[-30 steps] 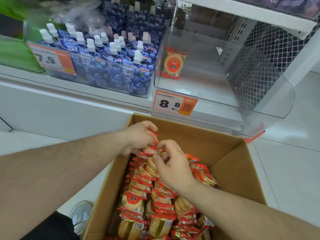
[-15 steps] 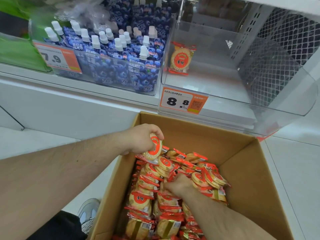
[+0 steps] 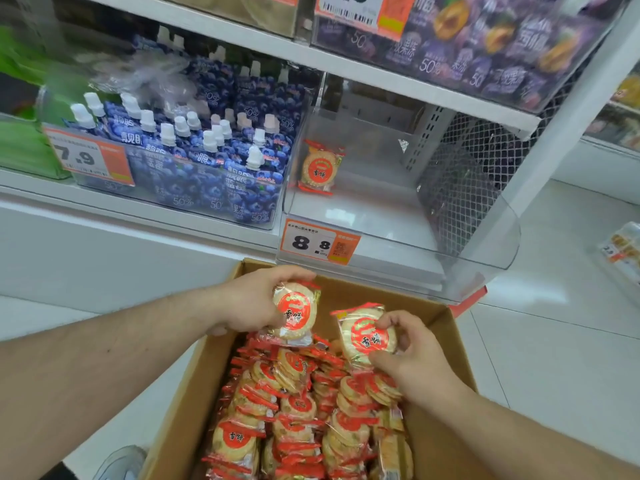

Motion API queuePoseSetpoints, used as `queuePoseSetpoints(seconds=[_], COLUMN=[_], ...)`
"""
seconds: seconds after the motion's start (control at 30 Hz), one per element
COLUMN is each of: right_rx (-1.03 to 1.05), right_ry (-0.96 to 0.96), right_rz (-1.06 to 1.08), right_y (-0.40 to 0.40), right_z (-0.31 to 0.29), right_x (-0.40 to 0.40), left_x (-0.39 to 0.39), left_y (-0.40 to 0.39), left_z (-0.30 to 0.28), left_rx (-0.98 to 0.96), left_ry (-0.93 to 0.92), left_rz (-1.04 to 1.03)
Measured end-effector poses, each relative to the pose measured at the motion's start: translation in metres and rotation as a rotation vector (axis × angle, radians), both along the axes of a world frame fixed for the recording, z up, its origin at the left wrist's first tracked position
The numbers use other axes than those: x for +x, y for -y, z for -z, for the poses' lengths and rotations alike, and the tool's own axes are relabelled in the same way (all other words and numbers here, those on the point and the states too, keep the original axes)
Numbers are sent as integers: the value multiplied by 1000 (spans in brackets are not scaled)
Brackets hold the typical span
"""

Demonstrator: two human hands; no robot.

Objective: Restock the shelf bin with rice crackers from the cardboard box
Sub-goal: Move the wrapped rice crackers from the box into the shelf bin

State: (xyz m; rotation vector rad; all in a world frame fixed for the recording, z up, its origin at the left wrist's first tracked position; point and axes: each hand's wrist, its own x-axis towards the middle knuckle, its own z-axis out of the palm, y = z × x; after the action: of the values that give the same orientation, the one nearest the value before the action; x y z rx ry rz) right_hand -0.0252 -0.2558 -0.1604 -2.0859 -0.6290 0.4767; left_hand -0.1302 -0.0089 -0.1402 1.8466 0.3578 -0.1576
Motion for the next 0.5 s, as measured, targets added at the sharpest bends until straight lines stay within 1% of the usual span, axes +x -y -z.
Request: queuePoseSetpoints(seconds=[0.07,0.13,0.23,0.3,0.37,0.43,0.5], right_rx=[200,355,487,492,456,394,294], right_ry=[-46,-101,-194,-185,-130,-65,43], right_rz=[-3,-7,-39,-42,-52,-57,-65], right_y=[3,0,-5,-7,-10,-13,-16], right_z=[-19,-31,-40,-41,-43,-44,-47], right_x=[-3,-7,-15,-20,-22,-24,-26], left_x=[1,3,3,3,1,0,-1], left_y=[4,7,18,27,36,43,47], left_z=[-4,-7,-14,-22,-31,-36,-40], left_rx=[-48,-109,-225,-279,-333,-394,-456], left_ry=[42,86,161,195,219,227,220], left_rz=[-9,-25,-19,10,30,58,70])
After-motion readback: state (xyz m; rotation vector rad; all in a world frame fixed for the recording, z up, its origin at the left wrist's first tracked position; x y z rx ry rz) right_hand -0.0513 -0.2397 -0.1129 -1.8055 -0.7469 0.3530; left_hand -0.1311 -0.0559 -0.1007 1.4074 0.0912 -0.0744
